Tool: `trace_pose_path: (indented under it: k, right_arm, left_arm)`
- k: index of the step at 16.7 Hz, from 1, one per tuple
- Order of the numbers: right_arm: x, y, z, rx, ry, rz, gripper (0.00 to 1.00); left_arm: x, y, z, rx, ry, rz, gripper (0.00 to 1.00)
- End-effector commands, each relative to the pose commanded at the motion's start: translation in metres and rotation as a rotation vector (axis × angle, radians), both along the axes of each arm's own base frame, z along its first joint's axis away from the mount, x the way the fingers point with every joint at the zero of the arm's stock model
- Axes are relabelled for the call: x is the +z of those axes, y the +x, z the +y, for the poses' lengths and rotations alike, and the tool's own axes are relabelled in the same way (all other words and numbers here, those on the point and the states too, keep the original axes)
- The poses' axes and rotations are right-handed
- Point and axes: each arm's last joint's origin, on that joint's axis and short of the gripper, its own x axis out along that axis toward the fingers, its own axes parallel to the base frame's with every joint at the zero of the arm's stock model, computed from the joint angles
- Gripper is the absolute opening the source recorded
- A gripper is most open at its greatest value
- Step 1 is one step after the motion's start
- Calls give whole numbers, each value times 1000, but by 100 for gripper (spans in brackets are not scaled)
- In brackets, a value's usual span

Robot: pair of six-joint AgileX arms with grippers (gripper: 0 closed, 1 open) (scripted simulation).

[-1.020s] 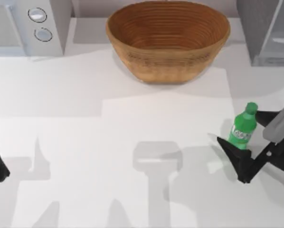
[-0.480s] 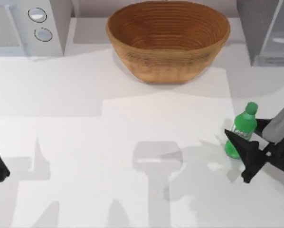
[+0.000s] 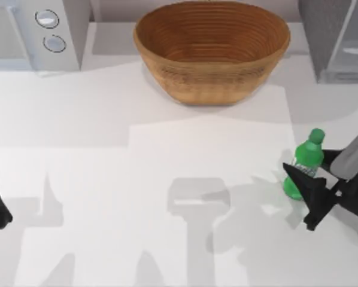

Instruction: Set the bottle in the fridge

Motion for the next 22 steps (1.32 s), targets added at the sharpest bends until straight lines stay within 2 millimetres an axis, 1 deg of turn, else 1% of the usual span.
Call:
trace_pose_path:
  k: [5, 6, 9, 11, 14, 17, 19, 22]
  right_arm:
    - [0, 0, -1, -1, 0, -1, 1]
    - [2, 2, -3, 0, -3, -9, 1]
    - [14, 7, -23, 4, -13, -36, 1]
    - [20, 9, -39, 1, -17, -12, 1]
    - [27, 6, -67, -4, -2, 52, 1]
    - [43, 1, -92, -4, 8, 31, 1]
    - [49, -1, -100, -2, 1, 4, 1]
    - [50, -1, -100, -2, 0, 1, 1]
  left_arm:
    - [0, 0, 0, 0, 0, 0, 100]
    - [0, 0, 0, 0, 0, 0, 100]
    - [0, 0, 0, 0, 0, 0, 100]
    - [0, 0, 0, 0, 0, 0, 100]
    - [0, 0, 0, 0, 0, 0, 100]
    - [0, 0, 0, 0, 0, 0, 100]
    - [0, 0, 0, 0, 0, 0, 100]
    - [0, 0, 0, 0, 0, 0, 100]
